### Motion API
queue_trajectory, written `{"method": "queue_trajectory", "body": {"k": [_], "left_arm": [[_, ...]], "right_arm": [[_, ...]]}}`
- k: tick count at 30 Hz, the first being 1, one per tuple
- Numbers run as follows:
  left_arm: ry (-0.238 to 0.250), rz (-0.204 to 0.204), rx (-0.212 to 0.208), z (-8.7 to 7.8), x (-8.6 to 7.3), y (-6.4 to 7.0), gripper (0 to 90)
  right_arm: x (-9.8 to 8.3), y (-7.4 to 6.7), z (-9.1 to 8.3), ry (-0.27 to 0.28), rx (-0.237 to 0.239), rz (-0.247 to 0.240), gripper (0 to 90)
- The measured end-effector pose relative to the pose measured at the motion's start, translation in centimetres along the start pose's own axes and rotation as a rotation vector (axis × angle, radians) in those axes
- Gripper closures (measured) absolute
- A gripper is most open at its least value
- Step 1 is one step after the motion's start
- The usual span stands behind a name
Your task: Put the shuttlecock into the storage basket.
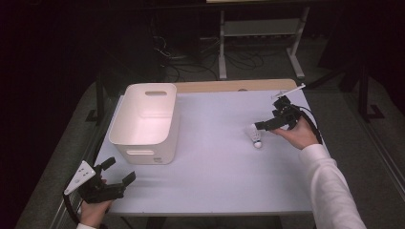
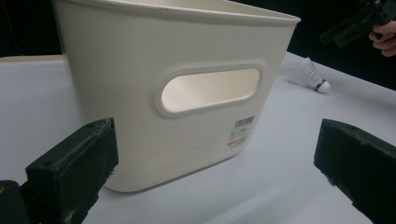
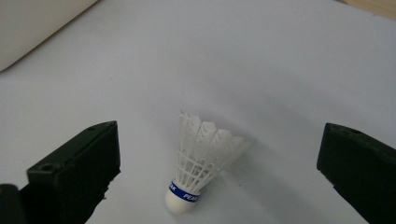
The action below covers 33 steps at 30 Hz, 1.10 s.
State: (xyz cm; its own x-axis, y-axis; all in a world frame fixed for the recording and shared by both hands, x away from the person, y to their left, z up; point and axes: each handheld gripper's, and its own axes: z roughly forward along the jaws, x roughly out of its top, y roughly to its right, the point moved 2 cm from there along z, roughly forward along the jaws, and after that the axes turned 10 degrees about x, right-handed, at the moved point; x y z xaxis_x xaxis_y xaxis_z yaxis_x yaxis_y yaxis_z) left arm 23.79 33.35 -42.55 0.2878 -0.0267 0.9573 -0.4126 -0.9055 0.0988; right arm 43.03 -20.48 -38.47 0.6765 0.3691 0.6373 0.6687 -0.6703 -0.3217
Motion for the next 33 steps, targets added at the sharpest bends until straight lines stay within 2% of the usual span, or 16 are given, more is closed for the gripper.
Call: {"method": "queue_trajectory", "body": {"k": [6, 9, 14, 23, 29, 33], "left_arm": [[-0.001, 0.001, -0.001, 0.0, 0.0, 0.0, 0.0], [0.0, 0.001, -0.003, 0.0, 0.0, 0.0, 0.0], [0.003, -0.001, -0.007, 0.0, 0.0, 0.0, 0.0], [0.004, -0.001, -0.01, 0.0, 0.0, 0.1, 0.0], [-0.001, 0.004, -0.008, 0.0, 0.0, 0.0, 0.0], [-0.001, 0.004, -0.008, 0.0, 0.0, 0.0, 0.0]], "right_arm": [[-0.1, 0.5, 1.1, -0.041, 0.008, 0.034, 0.0], [-0.2, 0.9, 1.5, -0.056, 0.006, 0.035, 0.0], [-0.5, 1.2, 2.0, -0.092, 0.017, 0.076, 0.0], [-1.2, 1.4, 3.4, -0.197, 0.023, 0.149, 0.0], [-1.9, 1.6, 4.1, -0.24, 0.009, 0.199, 0.0], [-2.7, 1.9, 4.5, -0.264, 0.017, 0.241, 0.0]]}}
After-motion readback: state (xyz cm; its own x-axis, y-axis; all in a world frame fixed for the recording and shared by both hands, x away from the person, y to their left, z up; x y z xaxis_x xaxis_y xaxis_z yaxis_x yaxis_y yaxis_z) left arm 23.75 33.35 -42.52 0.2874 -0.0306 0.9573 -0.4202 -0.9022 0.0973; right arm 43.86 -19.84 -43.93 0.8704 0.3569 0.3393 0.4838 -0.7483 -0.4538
